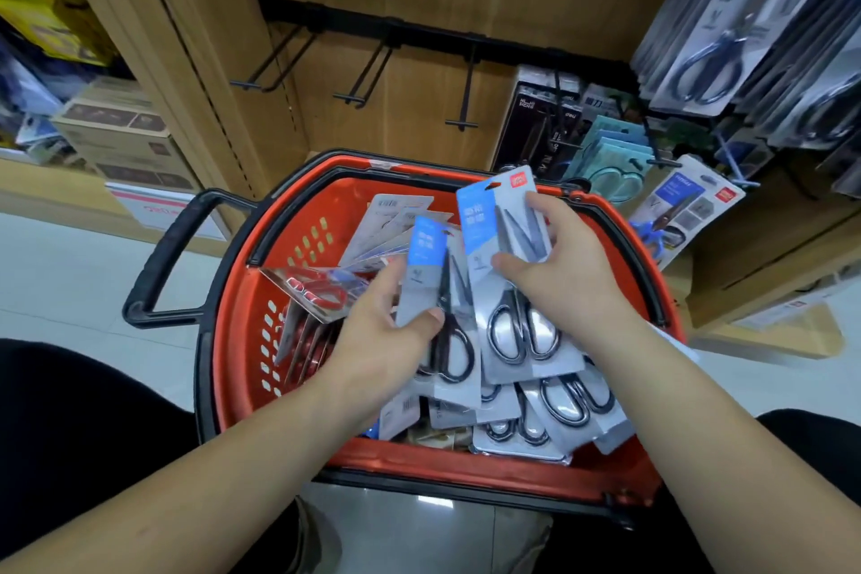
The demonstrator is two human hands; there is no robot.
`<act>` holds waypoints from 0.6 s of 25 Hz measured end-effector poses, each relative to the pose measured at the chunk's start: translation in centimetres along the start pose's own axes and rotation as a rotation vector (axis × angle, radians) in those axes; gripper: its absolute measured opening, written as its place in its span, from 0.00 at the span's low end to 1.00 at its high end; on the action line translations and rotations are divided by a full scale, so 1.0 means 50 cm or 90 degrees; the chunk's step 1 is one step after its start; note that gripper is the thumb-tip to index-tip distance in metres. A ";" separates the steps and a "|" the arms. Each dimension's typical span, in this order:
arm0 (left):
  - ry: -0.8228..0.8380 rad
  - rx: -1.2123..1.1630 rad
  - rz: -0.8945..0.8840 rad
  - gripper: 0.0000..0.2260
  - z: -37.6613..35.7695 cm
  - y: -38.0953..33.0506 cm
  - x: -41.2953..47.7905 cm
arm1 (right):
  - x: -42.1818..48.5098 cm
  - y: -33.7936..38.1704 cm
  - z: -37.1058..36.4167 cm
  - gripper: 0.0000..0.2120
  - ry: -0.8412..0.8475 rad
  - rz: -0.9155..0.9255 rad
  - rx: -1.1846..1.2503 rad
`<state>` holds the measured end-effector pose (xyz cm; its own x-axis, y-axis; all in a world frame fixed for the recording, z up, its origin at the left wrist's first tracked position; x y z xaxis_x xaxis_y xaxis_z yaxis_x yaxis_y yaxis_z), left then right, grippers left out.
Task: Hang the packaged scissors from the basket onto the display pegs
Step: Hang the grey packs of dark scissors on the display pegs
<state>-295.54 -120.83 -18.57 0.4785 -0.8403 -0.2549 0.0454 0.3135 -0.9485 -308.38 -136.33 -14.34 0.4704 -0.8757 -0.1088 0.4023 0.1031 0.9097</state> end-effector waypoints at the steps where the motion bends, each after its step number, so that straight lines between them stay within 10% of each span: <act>1: 0.004 0.003 -0.009 0.25 -0.011 0.001 0.001 | -0.004 0.003 -0.008 0.32 -0.001 -0.001 0.064; 7: -0.153 -0.051 -0.111 0.25 0.011 -0.040 0.008 | -0.012 0.000 0.007 0.28 -0.026 0.011 0.067; 15: -0.039 0.095 -0.109 0.24 -0.070 -0.032 -0.012 | -0.022 0.001 -0.030 0.20 -0.017 -0.009 0.133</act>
<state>-298.95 -122.37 -17.58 0.5046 -0.8600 -0.0763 0.2575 0.2343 -0.9374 -307.70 -134.66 -14.80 0.4439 -0.8888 -0.1142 0.2357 -0.0071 0.9718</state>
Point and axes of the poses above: each hand's wrist, its own x-axis towards the middle knuckle, its own z-axis out of the back of the hand, y = z × x, the point moved 5 cm from there along x, towards the middle knuckle, and after that the axes turned 9 degrees about x, right-handed, at the moved point
